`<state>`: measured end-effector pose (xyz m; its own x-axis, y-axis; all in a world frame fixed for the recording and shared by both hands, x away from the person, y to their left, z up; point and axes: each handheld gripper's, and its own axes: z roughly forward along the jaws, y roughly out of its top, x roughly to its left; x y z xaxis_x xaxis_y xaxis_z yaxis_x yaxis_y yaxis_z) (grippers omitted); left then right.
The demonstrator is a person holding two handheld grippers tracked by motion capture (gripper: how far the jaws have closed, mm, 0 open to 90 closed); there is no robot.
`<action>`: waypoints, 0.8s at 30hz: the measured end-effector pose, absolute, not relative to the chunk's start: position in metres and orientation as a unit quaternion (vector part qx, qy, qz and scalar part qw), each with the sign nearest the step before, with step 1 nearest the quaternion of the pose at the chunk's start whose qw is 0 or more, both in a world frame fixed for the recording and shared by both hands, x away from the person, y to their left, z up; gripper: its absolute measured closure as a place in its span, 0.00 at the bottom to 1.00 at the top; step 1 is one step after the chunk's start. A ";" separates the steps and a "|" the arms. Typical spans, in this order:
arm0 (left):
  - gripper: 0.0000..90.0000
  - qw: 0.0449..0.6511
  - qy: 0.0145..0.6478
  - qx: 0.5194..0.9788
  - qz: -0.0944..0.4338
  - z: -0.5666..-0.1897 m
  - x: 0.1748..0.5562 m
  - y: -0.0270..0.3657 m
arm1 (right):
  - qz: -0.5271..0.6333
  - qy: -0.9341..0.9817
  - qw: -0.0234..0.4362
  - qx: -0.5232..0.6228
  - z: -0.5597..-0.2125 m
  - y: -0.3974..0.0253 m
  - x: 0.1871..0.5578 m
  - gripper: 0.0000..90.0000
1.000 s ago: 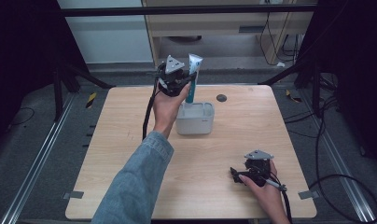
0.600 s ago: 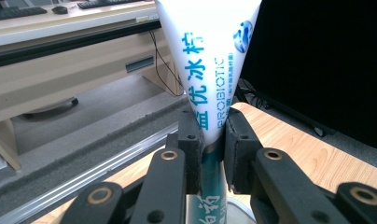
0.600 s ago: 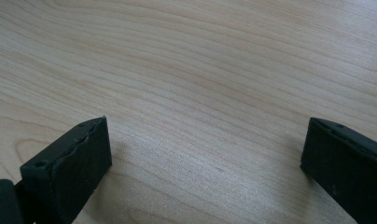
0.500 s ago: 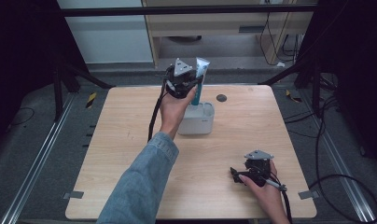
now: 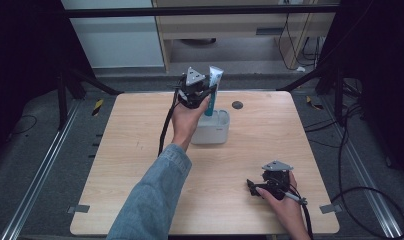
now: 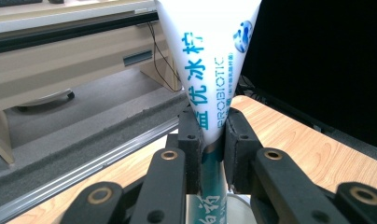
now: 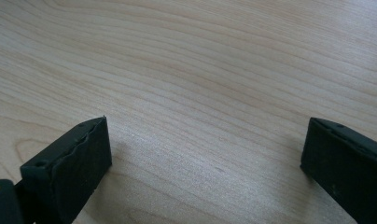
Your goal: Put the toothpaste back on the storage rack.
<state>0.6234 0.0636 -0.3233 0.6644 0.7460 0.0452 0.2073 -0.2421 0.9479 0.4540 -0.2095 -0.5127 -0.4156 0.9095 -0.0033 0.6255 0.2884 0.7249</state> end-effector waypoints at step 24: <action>0.87 0.506 0.323 0.761 0.245 -0.350 0.626 0.066 | 0.331 0.774 0.215 0.496 -0.513 -0.210 0.454 0.02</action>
